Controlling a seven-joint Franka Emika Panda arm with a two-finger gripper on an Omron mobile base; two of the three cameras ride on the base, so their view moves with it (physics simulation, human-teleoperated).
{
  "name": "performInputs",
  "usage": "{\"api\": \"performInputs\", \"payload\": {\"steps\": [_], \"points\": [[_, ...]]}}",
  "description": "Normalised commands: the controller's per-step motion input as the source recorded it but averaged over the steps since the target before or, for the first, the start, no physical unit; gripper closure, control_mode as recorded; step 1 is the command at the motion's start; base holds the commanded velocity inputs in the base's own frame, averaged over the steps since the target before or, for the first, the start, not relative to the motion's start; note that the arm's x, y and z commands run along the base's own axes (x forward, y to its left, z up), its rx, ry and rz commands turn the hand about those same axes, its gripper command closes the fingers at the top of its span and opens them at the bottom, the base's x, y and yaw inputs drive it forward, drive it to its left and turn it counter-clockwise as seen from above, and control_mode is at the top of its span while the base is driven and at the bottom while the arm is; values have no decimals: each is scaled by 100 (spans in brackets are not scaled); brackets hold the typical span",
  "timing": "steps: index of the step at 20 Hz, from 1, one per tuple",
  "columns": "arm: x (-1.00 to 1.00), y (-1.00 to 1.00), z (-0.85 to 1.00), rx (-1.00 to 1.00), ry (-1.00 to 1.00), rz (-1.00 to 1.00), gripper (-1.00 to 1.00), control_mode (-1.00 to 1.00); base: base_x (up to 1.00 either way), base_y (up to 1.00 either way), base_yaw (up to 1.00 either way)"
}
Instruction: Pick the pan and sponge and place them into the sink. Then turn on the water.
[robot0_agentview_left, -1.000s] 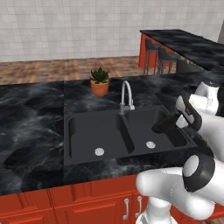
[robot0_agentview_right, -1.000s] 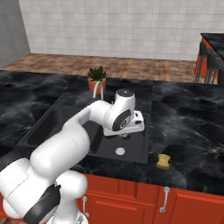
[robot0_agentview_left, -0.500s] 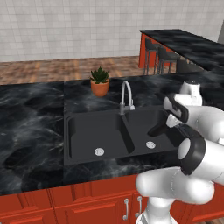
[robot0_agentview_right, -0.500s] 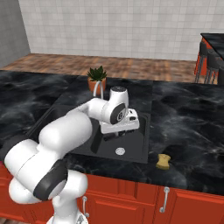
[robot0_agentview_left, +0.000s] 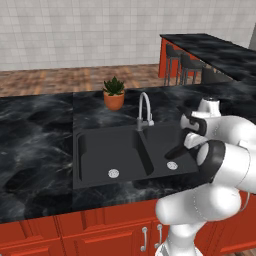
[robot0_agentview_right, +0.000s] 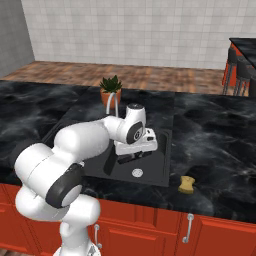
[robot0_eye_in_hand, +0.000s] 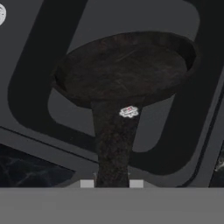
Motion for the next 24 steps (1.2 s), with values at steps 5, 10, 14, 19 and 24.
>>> {"api": "performInputs", "payload": {"steps": [5, 10, 14, 19, 24], "points": [[12, 3, -46, 2, -6, 0, 100, -100, 0, 0, 0], [12, 4, -40, 3, -8, 0, 100, -100, 0, 0, 0], [15, 9, -34, 2, -9, 0, 100, -100, 0, 0, 0], [26, 3, -29, 2, -3, 0, 100, -100, 0, 0, 0], [32, 0, -28, 0, 0, 1, 100, -100, 0, 0, 0]]}}
